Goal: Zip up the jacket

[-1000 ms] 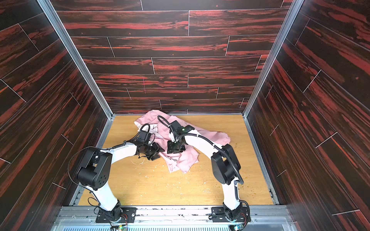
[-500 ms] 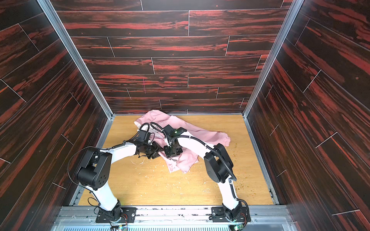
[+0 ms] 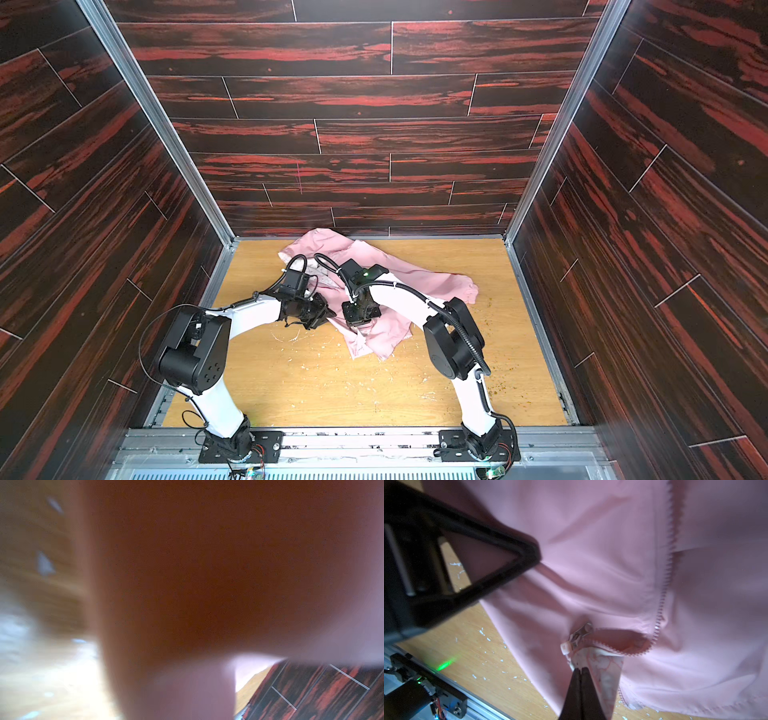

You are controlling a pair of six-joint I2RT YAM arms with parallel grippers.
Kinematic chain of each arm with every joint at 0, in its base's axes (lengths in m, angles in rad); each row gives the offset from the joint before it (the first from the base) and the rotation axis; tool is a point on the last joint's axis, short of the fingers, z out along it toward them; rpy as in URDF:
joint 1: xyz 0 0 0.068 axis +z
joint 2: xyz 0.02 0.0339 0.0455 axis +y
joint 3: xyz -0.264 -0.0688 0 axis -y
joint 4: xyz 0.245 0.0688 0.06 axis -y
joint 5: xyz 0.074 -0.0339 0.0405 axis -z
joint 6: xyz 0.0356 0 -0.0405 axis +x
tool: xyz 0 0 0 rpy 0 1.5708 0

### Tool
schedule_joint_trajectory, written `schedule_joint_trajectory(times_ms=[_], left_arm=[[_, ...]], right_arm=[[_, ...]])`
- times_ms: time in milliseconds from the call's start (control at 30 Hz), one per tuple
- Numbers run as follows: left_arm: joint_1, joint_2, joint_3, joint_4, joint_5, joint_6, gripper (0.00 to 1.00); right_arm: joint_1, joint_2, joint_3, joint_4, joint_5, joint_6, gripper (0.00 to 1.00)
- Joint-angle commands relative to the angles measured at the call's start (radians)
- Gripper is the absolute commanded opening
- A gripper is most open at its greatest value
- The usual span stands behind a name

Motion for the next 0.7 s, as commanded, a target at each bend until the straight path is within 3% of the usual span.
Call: schedule_joint_trajectory(times_ms=[0,267,400,633,667], left_arm=[[0.055,-0.066,0.009,-0.056,-0.024,0.04,0.1],[0.164,-0.061,0.137,-0.196,-0.046,0.145,0.04],[0.197,-0.042,0.194,-0.238,-0.056,0.177,0.02],[0.248,-0.004,0.251,-0.266,-0.068,0.208,0.01],[0.251,0.002,0.257,-0.268,-0.064,0.214,0.02]], right_arm=[[-0.019,-0.026,-0.022,0.0,-0.018,0.037,0.0],[-0.037,-0.157,-0.145,0.147,-0.193,0.048,0.0],[-0.016,-0.216,-0.246,0.232,-0.335,-0.009,0.0],[0.063,-0.236,-0.303,0.216,-0.431,-0.11,0.0],[0.069,-0.238,-0.311,0.219,-0.437,-0.118,0.05]])
